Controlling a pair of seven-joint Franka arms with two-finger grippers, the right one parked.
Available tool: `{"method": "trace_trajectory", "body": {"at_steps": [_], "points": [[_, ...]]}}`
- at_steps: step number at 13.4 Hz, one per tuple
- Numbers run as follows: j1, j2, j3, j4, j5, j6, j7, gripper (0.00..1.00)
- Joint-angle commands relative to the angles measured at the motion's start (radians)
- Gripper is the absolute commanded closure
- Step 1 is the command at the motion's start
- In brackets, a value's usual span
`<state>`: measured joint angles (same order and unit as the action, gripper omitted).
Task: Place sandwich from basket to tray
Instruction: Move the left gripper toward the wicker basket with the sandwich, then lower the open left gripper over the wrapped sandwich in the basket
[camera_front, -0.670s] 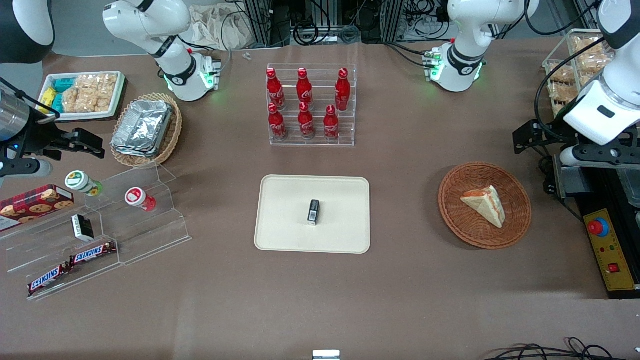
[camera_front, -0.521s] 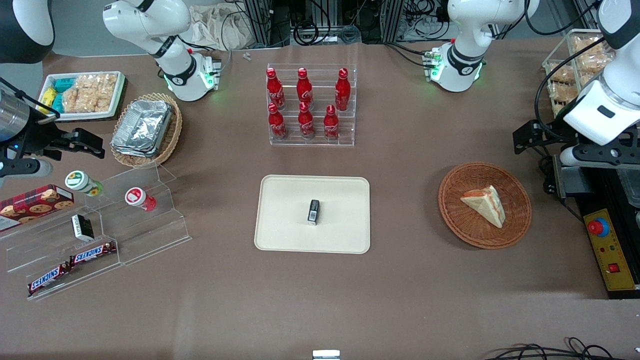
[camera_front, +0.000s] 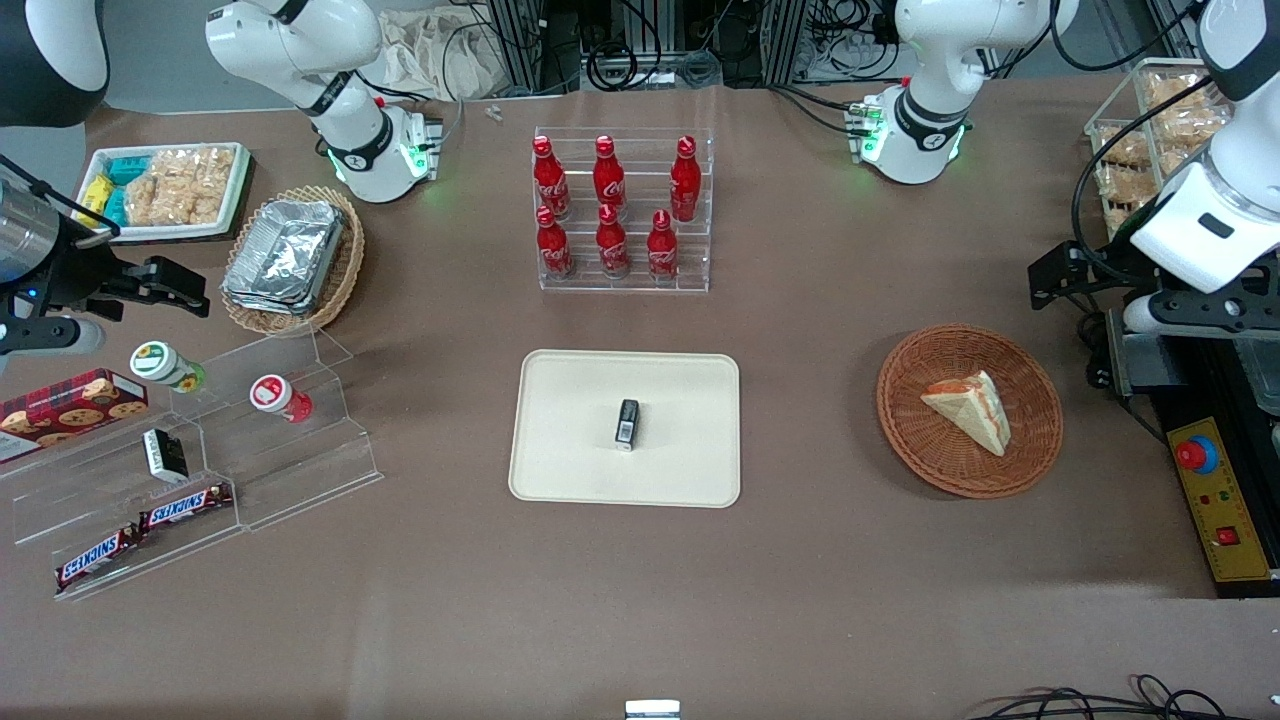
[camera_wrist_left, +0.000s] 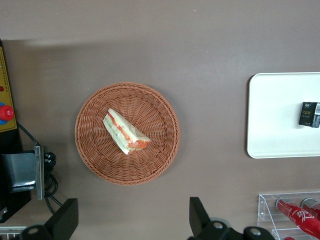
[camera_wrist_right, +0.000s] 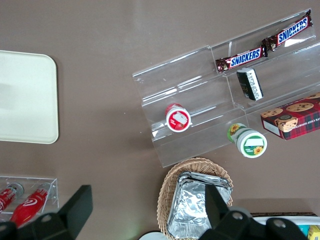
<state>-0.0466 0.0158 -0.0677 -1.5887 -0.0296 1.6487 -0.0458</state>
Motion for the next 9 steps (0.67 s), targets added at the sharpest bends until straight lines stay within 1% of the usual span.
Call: {"method": "trace_trajectory", "body": {"at_steps": [1,3,7,8,9], "points": [[0.002,0.022,0.000,0.027,0.014,-0.017,-0.063,0.00],[0.013,0.030,0.003,0.027,0.014,-0.009,-0.200,0.00],[0.014,0.099,0.008,0.035,0.022,-0.006,-0.375,0.00],[0.014,0.113,0.011,0.029,0.058,-0.001,-0.463,0.00],[0.014,0.131,0.012,0.006,0.080,0.034,-0.550,0.00]]}}
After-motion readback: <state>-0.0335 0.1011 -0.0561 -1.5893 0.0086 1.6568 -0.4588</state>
